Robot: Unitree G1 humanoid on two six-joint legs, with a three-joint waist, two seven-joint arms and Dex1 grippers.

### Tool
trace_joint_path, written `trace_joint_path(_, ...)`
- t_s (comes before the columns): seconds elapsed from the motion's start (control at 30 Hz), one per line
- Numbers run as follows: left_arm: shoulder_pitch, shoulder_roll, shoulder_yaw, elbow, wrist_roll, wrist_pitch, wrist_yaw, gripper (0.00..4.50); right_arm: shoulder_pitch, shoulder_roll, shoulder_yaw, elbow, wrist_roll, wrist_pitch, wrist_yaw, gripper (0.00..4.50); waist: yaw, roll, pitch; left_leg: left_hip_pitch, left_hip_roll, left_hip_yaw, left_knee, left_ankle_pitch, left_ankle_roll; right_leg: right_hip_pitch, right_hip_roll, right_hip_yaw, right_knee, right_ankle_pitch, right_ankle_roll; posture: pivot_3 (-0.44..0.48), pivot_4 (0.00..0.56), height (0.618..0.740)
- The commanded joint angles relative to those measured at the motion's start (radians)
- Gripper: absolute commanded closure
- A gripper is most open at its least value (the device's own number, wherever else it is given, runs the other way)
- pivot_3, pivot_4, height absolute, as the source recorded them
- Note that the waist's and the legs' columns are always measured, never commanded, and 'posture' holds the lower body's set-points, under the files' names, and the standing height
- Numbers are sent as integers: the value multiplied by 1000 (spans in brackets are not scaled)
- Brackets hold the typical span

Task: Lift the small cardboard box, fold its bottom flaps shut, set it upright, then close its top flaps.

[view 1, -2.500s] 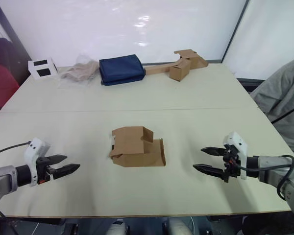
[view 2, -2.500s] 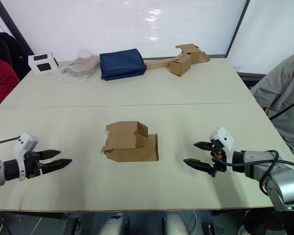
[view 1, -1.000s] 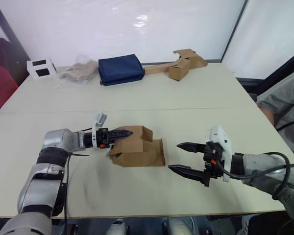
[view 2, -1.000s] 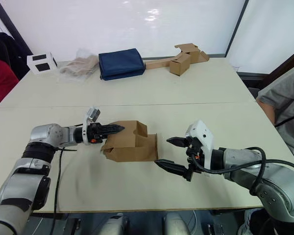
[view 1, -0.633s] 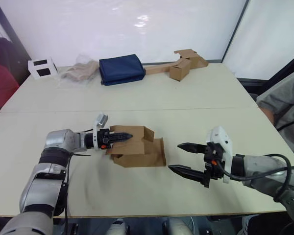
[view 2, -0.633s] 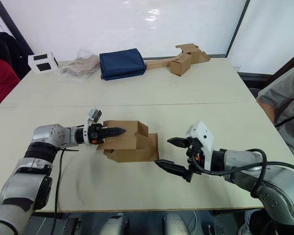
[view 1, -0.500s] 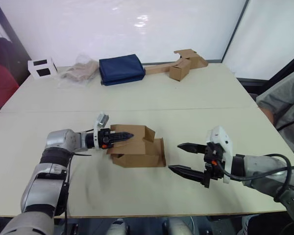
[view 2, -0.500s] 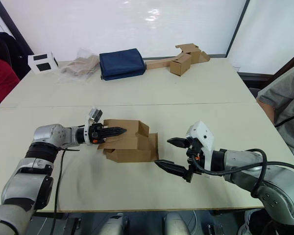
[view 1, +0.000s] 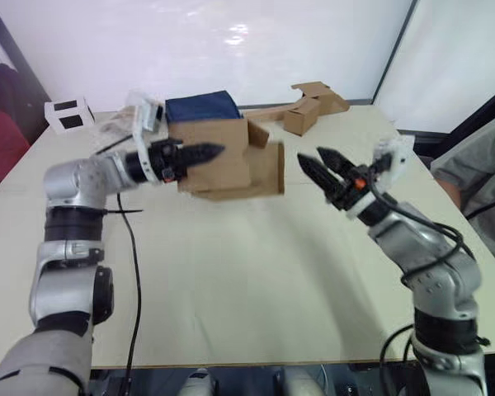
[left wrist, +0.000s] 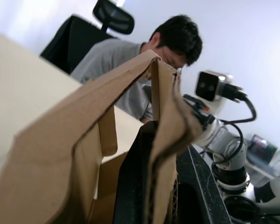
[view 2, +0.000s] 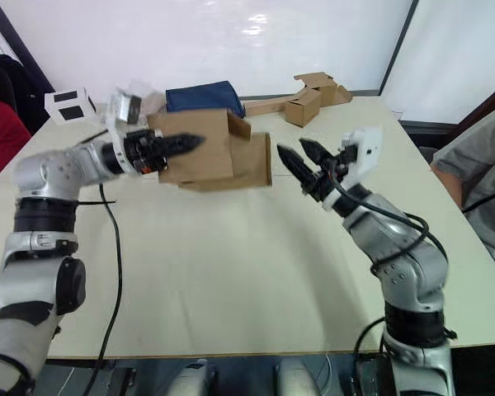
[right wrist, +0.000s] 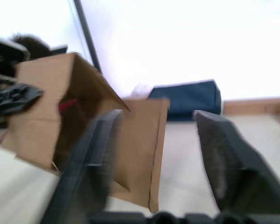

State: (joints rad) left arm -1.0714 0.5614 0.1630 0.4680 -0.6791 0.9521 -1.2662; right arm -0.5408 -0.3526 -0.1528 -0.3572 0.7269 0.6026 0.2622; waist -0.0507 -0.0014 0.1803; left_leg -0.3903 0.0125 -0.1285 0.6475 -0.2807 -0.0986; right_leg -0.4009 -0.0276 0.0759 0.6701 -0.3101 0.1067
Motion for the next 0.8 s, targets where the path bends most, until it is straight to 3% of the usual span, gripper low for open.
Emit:
trace_joint_path(0.03, -35, 16, 11, -21, -9, -26, -13, 4500, -82, 54, 19, 47, -84, -92, -34, 3675, -2, 0, 0, 0, 0, 0, 0, 0, 0, 0, 0, 0, 0, 0, 0, 0, 150, 740)
trace_joint_path(0.1, -41, 21, 7, -31, -10, -33, -19, 4500, -125, 86, 30, 76, -116, -123, -51, 4439, -10, 0, 0, 0, 0, 0, 0, 0, 0, -1, 0, 0, 1, 0, 0, 0, 150, 740)
trace_joint_path(0.37, -27, 28, -5, -76, -14, -39, -33, 4500, -167, 158, 78, 56, -101, -108, -8, 4439, -22, 0, 0, 0, 0, 0, -1, 0, -1, -2, 0, 0, 2, 0, 0, 0, 150, 740)
trace_joint_path(0.8, 26, 36, -42, -148, -15, -37, -60, 4500, -98, 150, 168, -24, -63, -15, 110, 4439, -21, 0, 0, -1, 0, 0, 0, 0, -1, -2, 0, 0, 3, 0, 0, 0, 150, 740)
